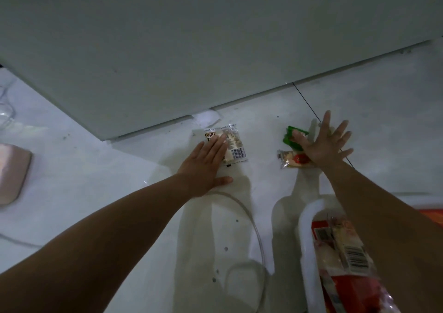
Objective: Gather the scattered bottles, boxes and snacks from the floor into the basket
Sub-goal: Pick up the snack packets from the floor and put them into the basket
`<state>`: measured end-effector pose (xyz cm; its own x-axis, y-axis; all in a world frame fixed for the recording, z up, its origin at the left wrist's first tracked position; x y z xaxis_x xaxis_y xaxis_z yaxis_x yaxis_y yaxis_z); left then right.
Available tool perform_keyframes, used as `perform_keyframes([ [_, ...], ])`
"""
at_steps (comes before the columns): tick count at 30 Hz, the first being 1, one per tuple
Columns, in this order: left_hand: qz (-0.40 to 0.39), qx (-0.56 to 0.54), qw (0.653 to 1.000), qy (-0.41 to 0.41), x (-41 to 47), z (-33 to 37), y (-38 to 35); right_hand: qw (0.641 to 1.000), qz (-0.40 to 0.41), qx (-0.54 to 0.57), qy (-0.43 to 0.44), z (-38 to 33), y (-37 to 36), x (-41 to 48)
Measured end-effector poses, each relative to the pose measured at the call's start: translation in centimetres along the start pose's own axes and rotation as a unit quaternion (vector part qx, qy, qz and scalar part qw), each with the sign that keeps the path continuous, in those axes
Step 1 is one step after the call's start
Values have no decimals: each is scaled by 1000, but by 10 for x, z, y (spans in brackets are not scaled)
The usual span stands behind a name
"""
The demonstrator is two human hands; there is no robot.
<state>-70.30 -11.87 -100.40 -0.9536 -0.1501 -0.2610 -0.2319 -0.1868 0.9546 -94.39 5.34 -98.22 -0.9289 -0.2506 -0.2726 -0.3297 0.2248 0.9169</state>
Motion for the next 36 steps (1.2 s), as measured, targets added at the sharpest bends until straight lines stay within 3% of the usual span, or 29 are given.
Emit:
perform_keyframes([
  [5, -28, 0, 1000, -4, 3, -1, 7, 996, -83, -13, -22, -4, -11, 19],
  [15, -69, 13, 998, -2, 8, -2, 20, 986, -120, -95, 72, -22, -30, -3],
  [23, -50, -15, 999, 0, -15, -10, 19, 977, -172, -103, 74, -54, -49, -53],
  [27, -60, -11, 998, 15, -36, -26, 19, 985, -125, -69, 96, -71, -75, -89],
  [31, -51, -14, 998, 17, -59, -41, 21, 978, -33, -66, 195, -80, -100, -126],
  [36, -54, -17, 998, 30, -85, -54, 18, 972, -21, -47, 228, -93, -107, -141],
])
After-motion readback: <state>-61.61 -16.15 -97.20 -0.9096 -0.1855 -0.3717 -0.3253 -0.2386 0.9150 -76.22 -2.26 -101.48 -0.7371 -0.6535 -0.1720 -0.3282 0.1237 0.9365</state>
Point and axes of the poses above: each hand's wrist, its own x-axis towards the middle knuckle, its own y-axis out of the back of the hand, z = x × y, the point moved 1 cm from there along x, towards the middle knuckle, and after that the axes turned 4 degrees about -y, right-handed, at the moved point
